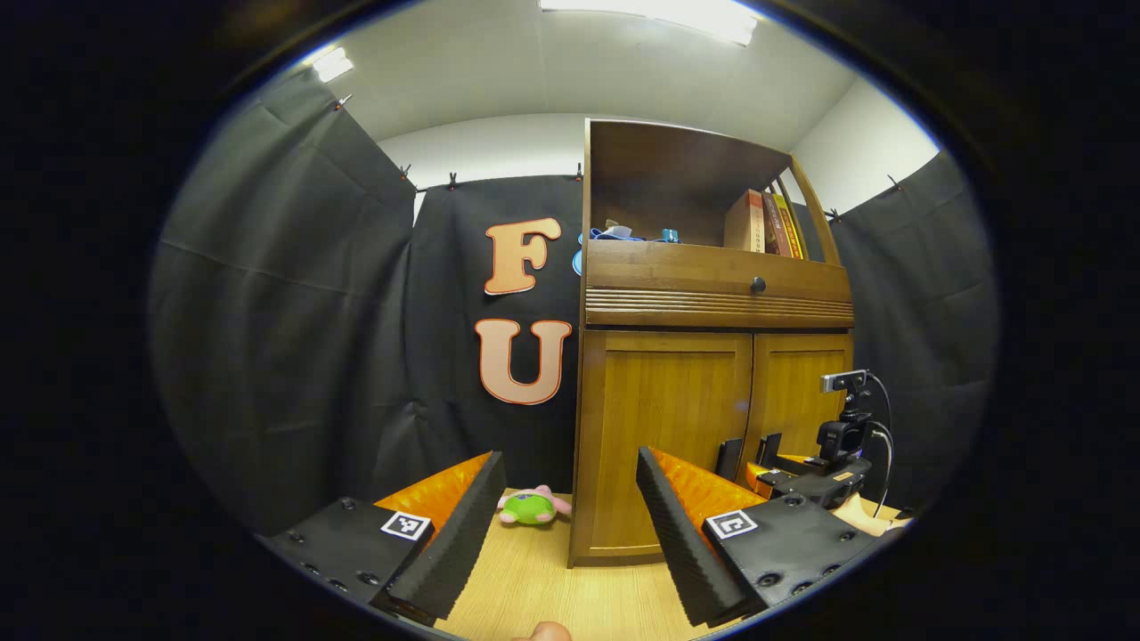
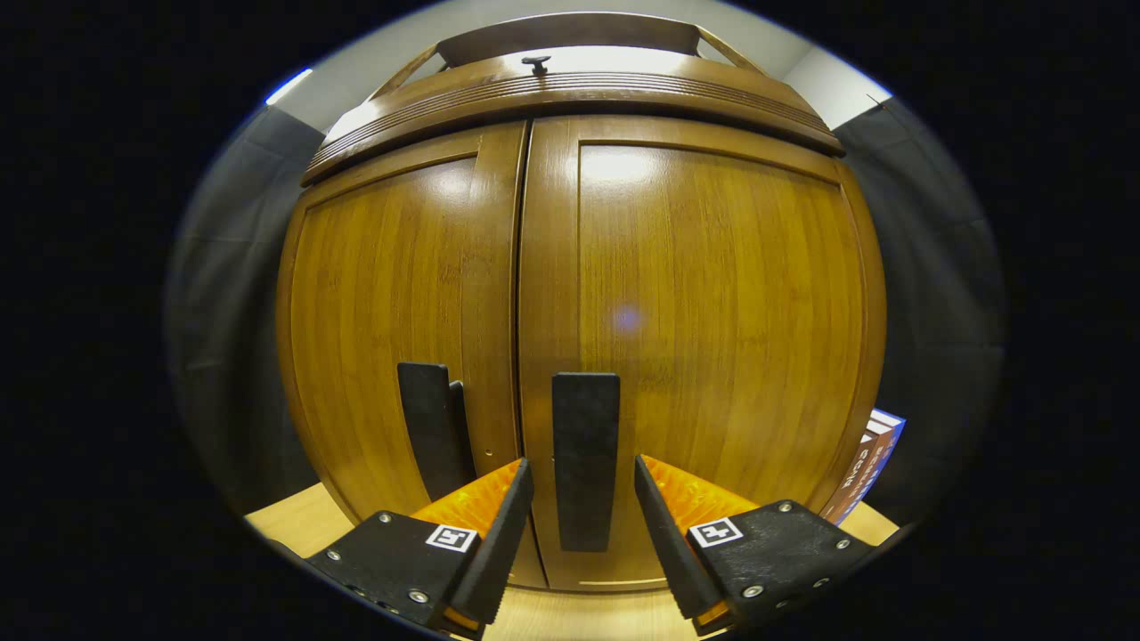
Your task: Open the right door of the double-door shoe cabinet with the right hand, and open the left door with the left hand.
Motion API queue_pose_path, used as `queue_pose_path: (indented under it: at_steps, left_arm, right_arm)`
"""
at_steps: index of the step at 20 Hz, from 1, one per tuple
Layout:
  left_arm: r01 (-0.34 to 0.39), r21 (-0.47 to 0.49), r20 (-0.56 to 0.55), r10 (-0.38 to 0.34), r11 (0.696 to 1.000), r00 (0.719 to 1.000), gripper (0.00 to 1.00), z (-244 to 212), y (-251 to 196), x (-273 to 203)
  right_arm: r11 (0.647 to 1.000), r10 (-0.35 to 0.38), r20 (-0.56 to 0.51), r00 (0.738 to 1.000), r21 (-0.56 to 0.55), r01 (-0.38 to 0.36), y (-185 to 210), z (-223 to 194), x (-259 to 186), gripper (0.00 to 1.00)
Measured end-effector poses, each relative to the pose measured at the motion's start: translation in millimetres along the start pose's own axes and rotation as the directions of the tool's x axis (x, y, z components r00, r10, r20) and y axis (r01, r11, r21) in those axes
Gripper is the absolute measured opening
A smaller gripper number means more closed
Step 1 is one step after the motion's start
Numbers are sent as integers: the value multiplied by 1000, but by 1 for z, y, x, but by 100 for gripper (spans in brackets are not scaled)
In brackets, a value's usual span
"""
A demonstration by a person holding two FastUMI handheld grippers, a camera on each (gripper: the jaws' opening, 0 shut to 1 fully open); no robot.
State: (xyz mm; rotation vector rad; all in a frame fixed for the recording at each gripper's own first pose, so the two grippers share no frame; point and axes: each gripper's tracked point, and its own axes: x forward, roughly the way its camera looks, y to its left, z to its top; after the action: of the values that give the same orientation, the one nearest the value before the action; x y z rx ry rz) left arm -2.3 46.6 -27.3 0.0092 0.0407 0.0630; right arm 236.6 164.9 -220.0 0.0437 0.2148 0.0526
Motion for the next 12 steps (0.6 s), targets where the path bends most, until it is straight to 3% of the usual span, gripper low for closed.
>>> queue_pose_path:
  at_steps: [2,3,4,5,6,7,12]
  left_arm:
    - [1,5,-4,-1,1000,1000,96,-2,0,-1]
    - [0,8,-5,0,1000,1000,96,-2,0,-2]
    - [1,11,-3,-1,1000,1000,96,-1,0,-1]
    - [0,12,-2,0,1000,1000,96,0,0,-2]
    - [0,12,-1,0,1000,1000,96,0,-1,-2]
    - [1,10,-2,-1,1000,1000,96,-1,-1,-2]
    - [-22,20,-18,22,1000,1000,95,-6,9,-6]
  right_arm:
    - [1000,-5,-4,1000,5,5,-1,-1,3,62]
    - [1000,-19,-2,1000,2,19,-4,-1,3,52]
    - [1000,-22,3,1000,3,22,-5,-1,3,36]
    - [1000,-18,6,1000,7,18,-6,-1,3,48]
    - [1000,-14,4,1000,11,14,-5,-2,1,48]
    - [1000,-12,2,1000,11,12,-5,-2,0,36]
    - [1000,-8,14,1000,-5,8,-5,-3,-11,32]
